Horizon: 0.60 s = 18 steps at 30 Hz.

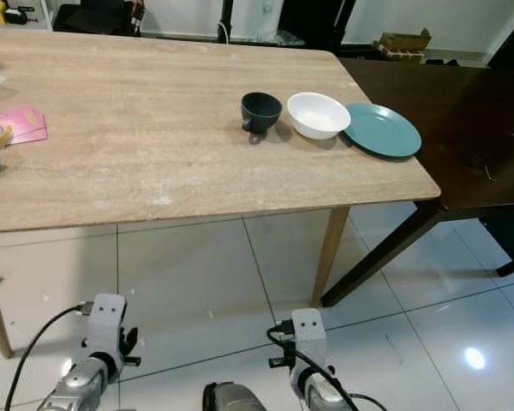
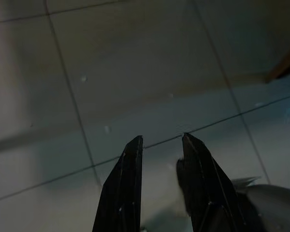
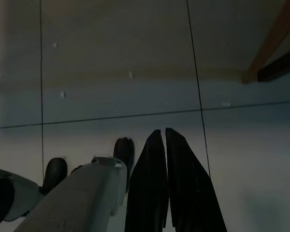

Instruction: Setting the table

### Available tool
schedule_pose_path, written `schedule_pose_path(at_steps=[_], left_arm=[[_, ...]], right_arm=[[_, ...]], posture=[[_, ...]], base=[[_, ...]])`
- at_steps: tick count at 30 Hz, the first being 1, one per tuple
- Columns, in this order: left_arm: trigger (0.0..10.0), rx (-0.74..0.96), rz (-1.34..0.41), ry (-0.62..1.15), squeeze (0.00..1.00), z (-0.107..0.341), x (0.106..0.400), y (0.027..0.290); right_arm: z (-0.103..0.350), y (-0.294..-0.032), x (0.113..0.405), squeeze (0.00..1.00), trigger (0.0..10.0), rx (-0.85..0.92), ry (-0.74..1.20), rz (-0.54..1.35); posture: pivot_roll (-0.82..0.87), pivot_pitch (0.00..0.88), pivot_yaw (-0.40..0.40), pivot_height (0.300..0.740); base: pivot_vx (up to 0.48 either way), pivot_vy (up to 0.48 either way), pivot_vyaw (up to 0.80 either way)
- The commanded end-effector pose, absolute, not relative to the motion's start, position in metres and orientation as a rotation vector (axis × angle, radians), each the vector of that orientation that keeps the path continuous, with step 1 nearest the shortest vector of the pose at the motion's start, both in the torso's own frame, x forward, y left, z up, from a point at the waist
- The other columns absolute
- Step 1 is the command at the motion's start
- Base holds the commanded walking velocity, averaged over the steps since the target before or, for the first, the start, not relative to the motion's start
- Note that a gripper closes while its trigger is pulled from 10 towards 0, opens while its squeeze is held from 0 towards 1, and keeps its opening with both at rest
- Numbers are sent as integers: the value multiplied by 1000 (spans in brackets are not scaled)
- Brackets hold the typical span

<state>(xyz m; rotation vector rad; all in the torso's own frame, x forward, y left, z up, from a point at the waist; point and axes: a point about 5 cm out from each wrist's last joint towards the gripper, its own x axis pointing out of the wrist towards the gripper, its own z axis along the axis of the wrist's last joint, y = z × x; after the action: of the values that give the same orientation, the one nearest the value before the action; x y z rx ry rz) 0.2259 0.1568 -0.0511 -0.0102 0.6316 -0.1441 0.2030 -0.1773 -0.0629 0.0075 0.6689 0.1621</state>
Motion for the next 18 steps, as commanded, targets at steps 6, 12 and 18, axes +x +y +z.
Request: schedule_pose_path(at_steps=[6, 12, 18], left_arm=[[10000, 31, -421, 606, 0, -48, 220, 141], [10000, -202, -662, 428, 0, -8, 229, 131], [10000, -350, -823, 186, 0, 64, 249, 122]], right_arm=[[-54, -177, 211, 0, 10000, 34, 608, 252], [-23, -161, 232, 0, 10000, 264, 461, 509], [43, -150, 255, 0, 10000, 481, 223, 757]], posture=[[46, 68, -92, 740], [47, 76, -88, 740], [56, 85, -85, 740]], base=[[0, 0, 0], [0, 0, 0], [0, 0, 0]])
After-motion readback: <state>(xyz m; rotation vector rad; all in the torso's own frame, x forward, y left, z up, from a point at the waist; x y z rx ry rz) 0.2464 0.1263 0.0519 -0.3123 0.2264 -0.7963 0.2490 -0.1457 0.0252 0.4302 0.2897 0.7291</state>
